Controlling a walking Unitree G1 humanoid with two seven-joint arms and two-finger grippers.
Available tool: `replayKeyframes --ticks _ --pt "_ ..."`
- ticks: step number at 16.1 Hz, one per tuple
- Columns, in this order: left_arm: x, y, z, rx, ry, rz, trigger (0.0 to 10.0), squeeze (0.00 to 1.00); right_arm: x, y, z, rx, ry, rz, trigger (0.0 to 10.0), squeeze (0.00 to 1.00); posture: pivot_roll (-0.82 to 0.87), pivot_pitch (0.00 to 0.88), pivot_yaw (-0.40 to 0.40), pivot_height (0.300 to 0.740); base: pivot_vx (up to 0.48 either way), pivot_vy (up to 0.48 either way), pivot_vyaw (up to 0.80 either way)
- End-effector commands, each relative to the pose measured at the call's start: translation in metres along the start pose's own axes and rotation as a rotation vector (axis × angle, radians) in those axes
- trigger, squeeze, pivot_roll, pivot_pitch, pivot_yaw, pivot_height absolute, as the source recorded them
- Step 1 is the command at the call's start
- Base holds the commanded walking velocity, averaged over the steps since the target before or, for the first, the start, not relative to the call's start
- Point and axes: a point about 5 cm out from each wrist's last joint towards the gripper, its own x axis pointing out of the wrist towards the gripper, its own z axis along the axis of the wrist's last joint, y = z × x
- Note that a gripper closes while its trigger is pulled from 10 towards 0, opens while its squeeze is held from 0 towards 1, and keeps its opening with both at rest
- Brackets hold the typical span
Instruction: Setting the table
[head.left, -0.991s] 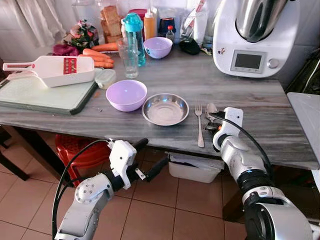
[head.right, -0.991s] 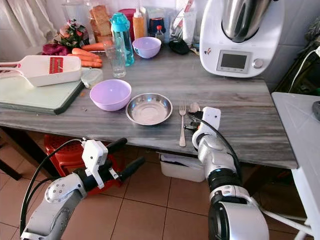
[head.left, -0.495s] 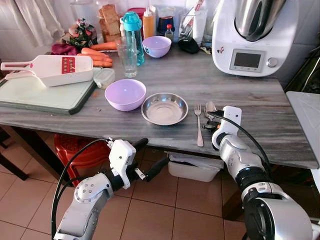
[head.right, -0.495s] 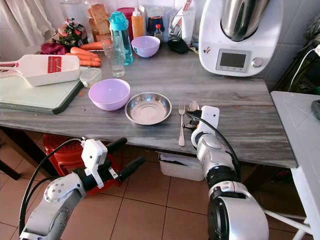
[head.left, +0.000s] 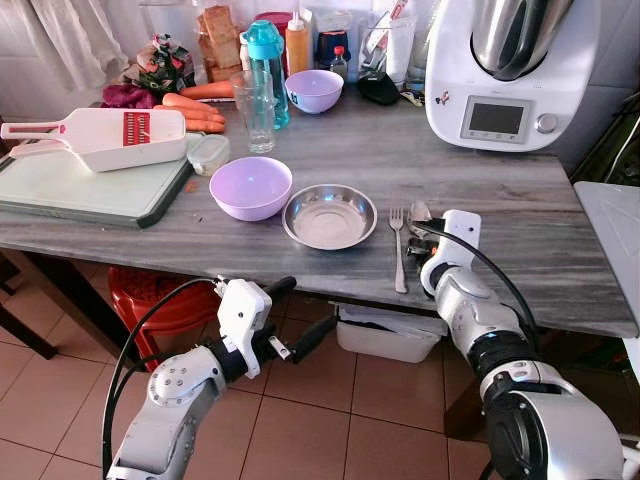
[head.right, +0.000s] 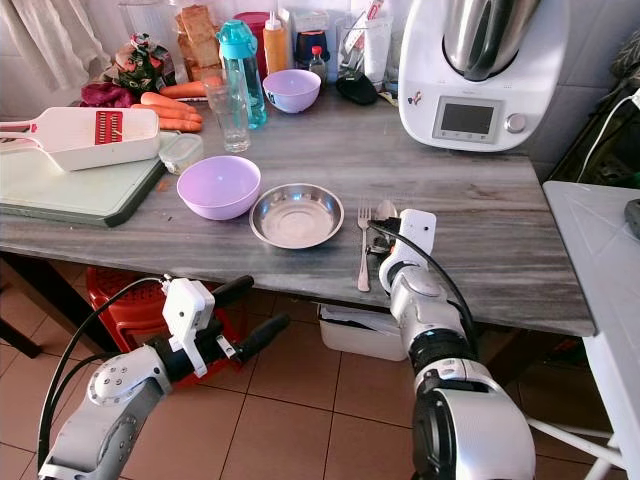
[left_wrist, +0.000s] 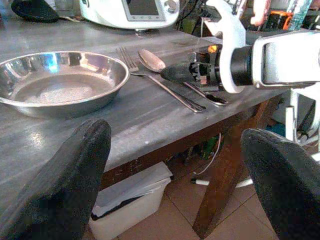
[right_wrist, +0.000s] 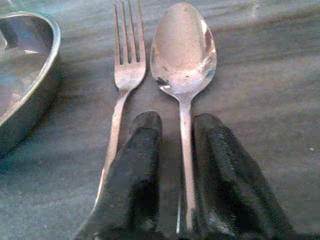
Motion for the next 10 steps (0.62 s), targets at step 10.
replayKeyframes --ticks 10 --pt "0.007 0.005 0.003 -0.007 -0.046 0.028 10.0 0.00 -0.001 0.005 0.032 0.089 -0.171 -0.031 10.0 1.00 0.08 0.019 0.011 0.740 0.000 0.000 0.00"
